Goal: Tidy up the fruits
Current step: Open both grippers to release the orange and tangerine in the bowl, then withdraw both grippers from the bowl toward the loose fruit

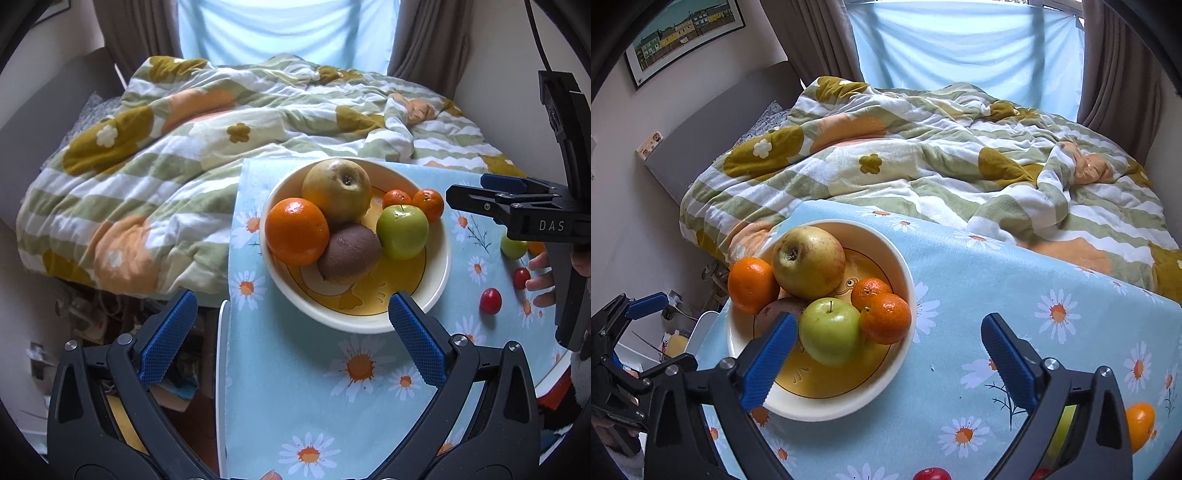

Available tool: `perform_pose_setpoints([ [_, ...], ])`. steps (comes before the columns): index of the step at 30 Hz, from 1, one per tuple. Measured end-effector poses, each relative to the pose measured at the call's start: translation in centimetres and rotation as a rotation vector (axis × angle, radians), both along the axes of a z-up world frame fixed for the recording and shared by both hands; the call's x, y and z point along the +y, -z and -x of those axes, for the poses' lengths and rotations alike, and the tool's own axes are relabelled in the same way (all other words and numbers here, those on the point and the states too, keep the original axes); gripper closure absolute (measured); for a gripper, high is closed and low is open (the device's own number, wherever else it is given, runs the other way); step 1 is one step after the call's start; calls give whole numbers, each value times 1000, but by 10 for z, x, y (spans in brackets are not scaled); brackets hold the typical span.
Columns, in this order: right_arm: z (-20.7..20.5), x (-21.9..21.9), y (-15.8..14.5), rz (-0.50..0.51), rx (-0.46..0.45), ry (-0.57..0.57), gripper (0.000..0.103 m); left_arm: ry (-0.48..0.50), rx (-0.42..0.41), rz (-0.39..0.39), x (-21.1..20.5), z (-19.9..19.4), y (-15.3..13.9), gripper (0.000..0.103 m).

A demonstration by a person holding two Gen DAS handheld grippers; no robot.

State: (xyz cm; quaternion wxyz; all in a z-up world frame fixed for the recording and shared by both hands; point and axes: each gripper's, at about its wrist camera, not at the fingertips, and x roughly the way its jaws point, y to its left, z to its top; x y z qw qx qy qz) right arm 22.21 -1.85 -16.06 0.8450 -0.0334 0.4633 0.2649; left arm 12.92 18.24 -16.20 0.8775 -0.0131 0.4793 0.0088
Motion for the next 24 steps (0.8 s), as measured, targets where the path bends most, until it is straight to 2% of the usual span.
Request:
perform_pose_setpoints([
  [12, 32, -11, -35, -1, -18, 29, 3, 31, -34, -6, -5, 14, -36, 0],
  [24, 76, -57, -79, 26, -74, 193, 3, 157, -103, 12, -31, 18, -70, 0],
])
